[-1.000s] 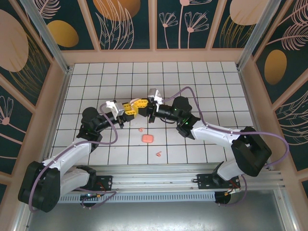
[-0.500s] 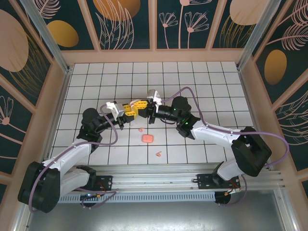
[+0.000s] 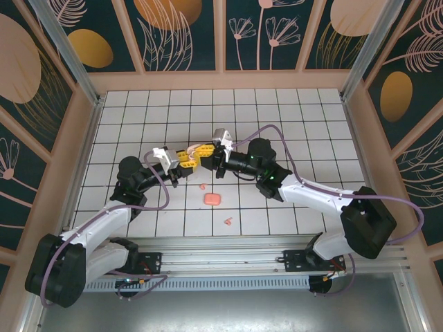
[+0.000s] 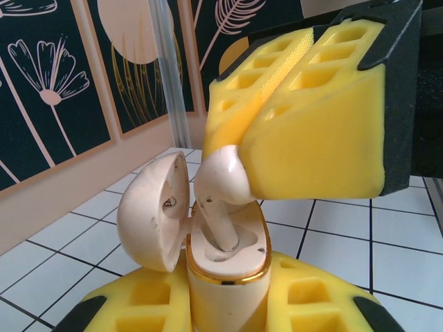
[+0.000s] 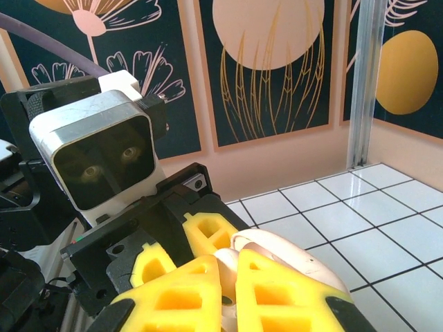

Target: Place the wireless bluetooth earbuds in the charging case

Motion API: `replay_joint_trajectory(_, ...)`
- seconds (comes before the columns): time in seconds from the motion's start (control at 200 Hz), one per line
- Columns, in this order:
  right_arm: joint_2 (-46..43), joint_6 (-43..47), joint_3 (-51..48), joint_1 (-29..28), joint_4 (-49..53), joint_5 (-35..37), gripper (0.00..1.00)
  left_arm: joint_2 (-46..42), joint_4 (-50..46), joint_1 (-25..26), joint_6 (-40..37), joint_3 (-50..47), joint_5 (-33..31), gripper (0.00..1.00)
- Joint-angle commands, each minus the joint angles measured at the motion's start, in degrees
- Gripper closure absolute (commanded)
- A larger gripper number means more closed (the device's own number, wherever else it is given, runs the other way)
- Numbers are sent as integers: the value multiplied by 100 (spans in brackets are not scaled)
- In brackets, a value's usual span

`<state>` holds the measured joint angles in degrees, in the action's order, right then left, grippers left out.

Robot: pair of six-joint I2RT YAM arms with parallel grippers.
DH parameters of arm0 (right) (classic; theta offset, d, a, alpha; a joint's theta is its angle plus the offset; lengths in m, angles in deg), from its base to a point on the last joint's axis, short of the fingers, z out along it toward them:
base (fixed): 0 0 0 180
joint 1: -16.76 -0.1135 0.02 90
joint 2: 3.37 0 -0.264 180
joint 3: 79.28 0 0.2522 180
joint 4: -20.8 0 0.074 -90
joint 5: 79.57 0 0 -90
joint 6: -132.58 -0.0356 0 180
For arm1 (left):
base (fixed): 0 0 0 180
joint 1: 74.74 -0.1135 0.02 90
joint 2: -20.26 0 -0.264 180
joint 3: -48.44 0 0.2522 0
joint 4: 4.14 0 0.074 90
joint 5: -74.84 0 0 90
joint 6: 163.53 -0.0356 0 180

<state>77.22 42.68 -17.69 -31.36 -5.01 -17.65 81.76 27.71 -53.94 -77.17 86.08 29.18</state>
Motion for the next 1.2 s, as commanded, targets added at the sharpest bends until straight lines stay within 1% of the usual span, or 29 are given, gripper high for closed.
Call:
replay_joint_trajectory(0.0, -19, 130, -53, -40, 544, 106, 90, -162, 545, 12, -62, 47, -12, 84)
replay_joint_trajectory(0.45, -379, 219, -224, 9, 850, 250, 90, -173, 564, 14, -61, 18, -29, 84)
replay_joint_trajectory(0.676, -370, 262, -187, 31, 822, 128, 91, -147, 556, 14, -58, 22, -8, 84)
replay_joint_trajectory(0.856, -383, 313, -171, 33, 501, 49, 92, -119, 496, 12, -116, 12, -9, 84)
replay_joint_trajectory(0.986, -361, 407, 9, 31, 305, -5, 92, -104, 398, 15, -217, 3, -20, 84)
replay_joint_trajectory(1.111, -329, 366, 97, 39, -134, -61, 92, -77, 366, 14, -236, -7, -35, 84)
replay_joint_trajectory(1.196, -295, 368, 186, 35, -190, -134, 92, -60, 370, 12, -237, -6, -39, 84)
